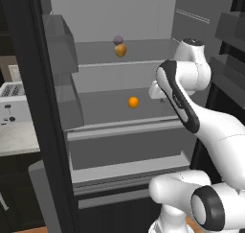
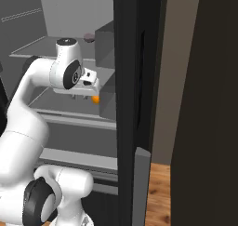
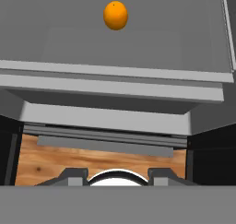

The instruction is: Pick up the orange and apple from the fridge and place one fruit on each plate on the dining counter.

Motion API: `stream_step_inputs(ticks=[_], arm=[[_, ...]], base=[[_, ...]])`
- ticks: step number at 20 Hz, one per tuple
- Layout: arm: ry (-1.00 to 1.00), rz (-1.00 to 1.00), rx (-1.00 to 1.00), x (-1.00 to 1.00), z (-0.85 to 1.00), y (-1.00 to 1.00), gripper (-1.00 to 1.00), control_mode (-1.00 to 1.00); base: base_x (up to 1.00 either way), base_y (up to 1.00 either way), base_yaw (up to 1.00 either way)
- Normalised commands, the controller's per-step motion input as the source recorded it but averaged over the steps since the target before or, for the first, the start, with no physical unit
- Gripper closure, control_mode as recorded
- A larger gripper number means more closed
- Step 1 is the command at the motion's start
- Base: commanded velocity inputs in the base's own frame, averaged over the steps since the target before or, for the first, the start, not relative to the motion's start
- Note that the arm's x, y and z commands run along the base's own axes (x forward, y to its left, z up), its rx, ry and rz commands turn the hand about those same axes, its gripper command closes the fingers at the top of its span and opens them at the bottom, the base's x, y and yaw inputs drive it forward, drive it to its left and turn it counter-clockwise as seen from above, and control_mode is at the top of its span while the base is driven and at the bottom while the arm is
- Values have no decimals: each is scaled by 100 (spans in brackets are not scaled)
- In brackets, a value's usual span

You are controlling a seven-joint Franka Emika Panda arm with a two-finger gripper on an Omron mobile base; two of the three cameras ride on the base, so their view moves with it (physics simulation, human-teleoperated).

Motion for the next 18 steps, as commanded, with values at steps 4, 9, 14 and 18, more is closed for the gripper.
stream_step_inputs(ticks=[4, 9, 14, 18], arm=[[0, 0, 0, 0, -13, 3, -100, -100], [0, 0, 0, 10, -35, 24, -100, -100], [-2, 0, 2, 28, -35, 16, -100, -100], [-5, 0, 5, 49, -28, 0, -100, -100]], base=[[0, 0, 0], [0, 0, 0], [0, 0, 0], [0, 0, 0]])
